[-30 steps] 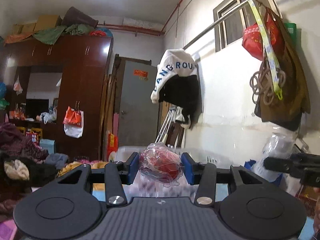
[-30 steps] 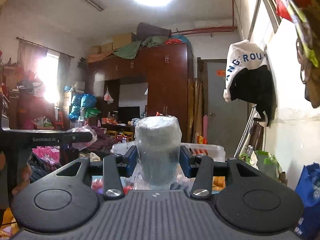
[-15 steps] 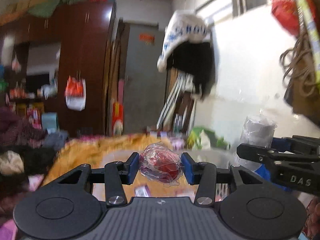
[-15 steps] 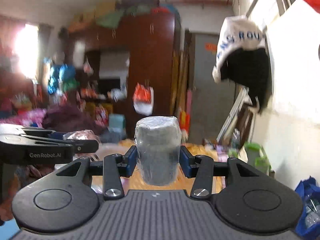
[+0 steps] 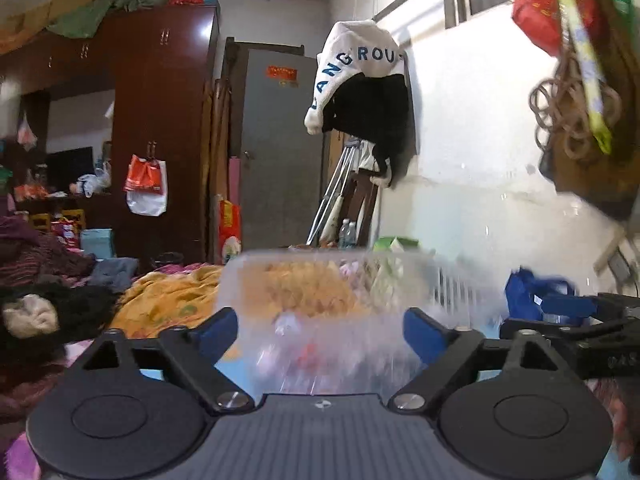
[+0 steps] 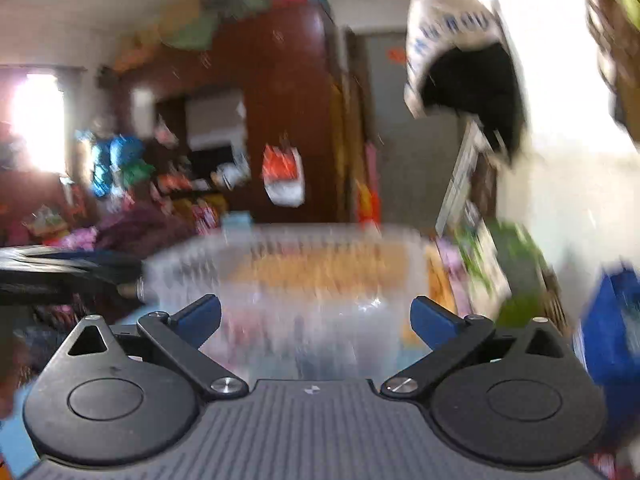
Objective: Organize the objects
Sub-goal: 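Carry ball and jar over the white basket and open both tools, then reach left tool to purple box while right reaches toward white tissue pack, then grasp purple box with left tool while right grasps white tissue pack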
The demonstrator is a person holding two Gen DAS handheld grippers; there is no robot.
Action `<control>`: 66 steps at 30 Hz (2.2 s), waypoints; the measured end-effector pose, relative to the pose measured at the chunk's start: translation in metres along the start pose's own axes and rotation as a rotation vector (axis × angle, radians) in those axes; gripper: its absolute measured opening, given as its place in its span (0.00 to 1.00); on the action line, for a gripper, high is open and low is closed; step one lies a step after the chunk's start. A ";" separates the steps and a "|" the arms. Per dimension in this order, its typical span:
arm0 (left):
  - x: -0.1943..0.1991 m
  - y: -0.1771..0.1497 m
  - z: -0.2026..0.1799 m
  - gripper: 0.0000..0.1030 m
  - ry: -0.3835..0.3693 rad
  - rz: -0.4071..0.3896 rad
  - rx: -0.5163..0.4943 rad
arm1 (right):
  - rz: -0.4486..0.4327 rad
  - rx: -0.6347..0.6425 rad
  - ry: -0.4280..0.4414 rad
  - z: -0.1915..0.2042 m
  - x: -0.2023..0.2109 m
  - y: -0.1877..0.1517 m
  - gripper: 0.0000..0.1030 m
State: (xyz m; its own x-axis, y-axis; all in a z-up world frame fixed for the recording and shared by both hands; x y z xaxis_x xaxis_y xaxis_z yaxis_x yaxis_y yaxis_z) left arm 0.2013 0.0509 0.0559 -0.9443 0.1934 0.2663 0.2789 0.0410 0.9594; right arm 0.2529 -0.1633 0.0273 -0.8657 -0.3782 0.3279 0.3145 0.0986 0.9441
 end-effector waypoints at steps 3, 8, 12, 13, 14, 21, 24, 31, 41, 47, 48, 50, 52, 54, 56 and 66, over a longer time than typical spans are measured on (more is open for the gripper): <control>0.023 -0.037 0.006 0.91 0.017 0.047 0.011 | 0.114 -0.020 0.100 0.006 0.003 -0.034 1.00; 0.035 -0.083 0.028 0.91 0.004 0.111 0.109 | 0.235 -0.029 0.173 0.021 -0.008 -0.054 1.00; 0.022 -0.094 0.037 0.91 0.013 0.155 0.113 | 0.237 -0.007 0.165 0.024 -0.020 -0.049 1.00; 0.024 -0.097 0.038 0.91 0.011 0.160 0.112 | 0.236 -0.006 0.169 0.022 -0.021 -0.049 1.00; 0.023 -0.098 0.038 0.91 0.007 0.171 0.109 | 0.235 -0.005 0.177 0.022 -0.020 -0.050 1.00; 0.018 -0.104 0.022 0.91 0.006 0.200 0.047 | 0.222 0.040 0.186 0.030 -0.012 -0.058 0.92; 0.016 -0.103 0.018 0.91 0.015 0.202 0.046 | 0.220 0.034 0.190 0.029 -0.012 -0.058 0.89; 0.010 -0.105 -0.001 0.91 -0.013 0.231 0.009 | 0.189 0.034 0.164 0.027 -0.008 -0.057 0.73; 0.017 -0.103 -0.009 0.77 0.036 0.183 -0.070 | 0.218 0.073 0.170 0.029 -0.003 -0.063 0.66; 0.016 -0.100 -0.017 0.71 0.067 0.156 -0.129 | 0.301 0.154 0.125 0.041 -0.019 -0.068 0.74; 0.016 -0.100 -0.018 0.71 0.068 0.157 -0.137 | 0.308 0.166 0.115 0.043 -0.021 -0.067 0.76; 0.016 -0.100 -0.018 0.70 0.079 0.155 -0.138 | 0.323 0.182 0.111 0.044 -0.023 -0.069 0.81; 0.014 -0.100 -0.019 0.70 0.064 0.163 -0.132 | 0.334 0.206 0.109 0.046 -0.024 -0.070 0.86; 0.014 -0.100 -0.021 0.70 0.073 0.164 -0.145 | 0.336 0.215 0.095 0.048 -0.024 -0.071 0.86; 0.014 -0.101 -0.022 0.70 0.084 0.159 -0.159 | 0.334 0.214 0.087 0.047 -0.024 -0.070 0.84; 0.014 -0.100 -0.021 0.70 0.072 0.154 -0.143 | 0.293 0.270 0.096 0.051 -0.015 -0.070 0.69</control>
State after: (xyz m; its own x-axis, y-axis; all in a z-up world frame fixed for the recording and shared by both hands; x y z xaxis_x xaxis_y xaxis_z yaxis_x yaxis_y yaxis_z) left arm 0.1564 0.0292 -0.0338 -0.9040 0.1162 0.4115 0.3979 -0.1237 0.9091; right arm 0.2235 -0.1176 -0.0422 -0.7106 -0.3811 0.5914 0.4178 0.4478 0.7905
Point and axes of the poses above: each gripper's, at about its wrist camera, not at the fingertips, and x roughly against the way its jaws point, z to its left, y to its top, the point moved 6 cm from there along -x, roughly the way its jaws point, and after that the axes turned 9 degrees about -y, right-handed, at the moved point
